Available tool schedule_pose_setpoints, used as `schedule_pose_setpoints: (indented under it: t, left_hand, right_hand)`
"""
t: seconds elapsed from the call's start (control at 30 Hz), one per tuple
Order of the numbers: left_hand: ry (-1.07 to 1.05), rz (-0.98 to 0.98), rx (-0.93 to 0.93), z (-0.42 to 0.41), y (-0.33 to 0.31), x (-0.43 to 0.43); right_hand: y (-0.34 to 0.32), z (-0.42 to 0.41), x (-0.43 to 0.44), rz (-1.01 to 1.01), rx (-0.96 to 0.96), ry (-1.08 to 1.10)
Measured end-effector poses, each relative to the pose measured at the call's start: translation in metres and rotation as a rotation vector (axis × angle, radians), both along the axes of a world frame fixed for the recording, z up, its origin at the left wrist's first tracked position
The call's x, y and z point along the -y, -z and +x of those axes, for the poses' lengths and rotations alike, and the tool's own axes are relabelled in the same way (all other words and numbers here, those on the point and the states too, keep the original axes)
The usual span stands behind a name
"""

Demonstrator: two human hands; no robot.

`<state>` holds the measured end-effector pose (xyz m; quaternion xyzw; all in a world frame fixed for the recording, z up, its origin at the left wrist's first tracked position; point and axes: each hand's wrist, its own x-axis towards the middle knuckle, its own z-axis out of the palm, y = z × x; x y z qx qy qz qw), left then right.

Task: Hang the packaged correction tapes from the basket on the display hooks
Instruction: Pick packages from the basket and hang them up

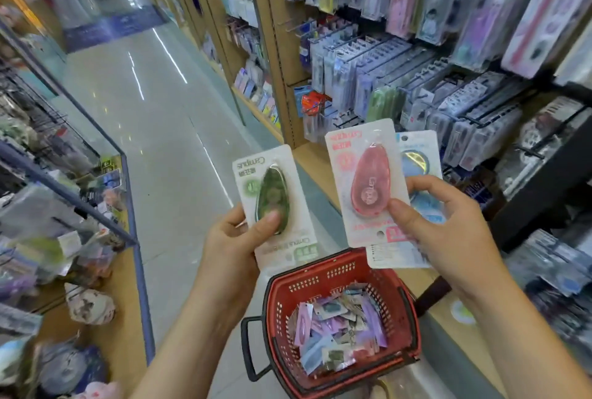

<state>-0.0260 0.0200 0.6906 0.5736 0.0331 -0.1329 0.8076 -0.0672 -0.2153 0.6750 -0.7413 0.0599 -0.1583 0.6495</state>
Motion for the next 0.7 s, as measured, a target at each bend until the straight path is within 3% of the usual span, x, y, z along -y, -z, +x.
schedule_pose_setpoints:
  t: [0.13,0.33,0.7]
  left_hand:
    - [0.122,-0.180,-0.098,-0.017,-0.016,0.000]
    - [0.344,-0.053,-0.002,-0.027,-0.026,-0.015]
    - [0.676,-0.310,0.032,-0.056,-0.025,0.030]
  right_hand:
    - [-0.010,-0.023,-0.026,-0.146,0.013,0.082]
    - [-0.028,-0.059,-0.049,-0.150,0.049,0.212]
    - [-0.025,-0.129,-0.061,-0.169,0.015,0.433]
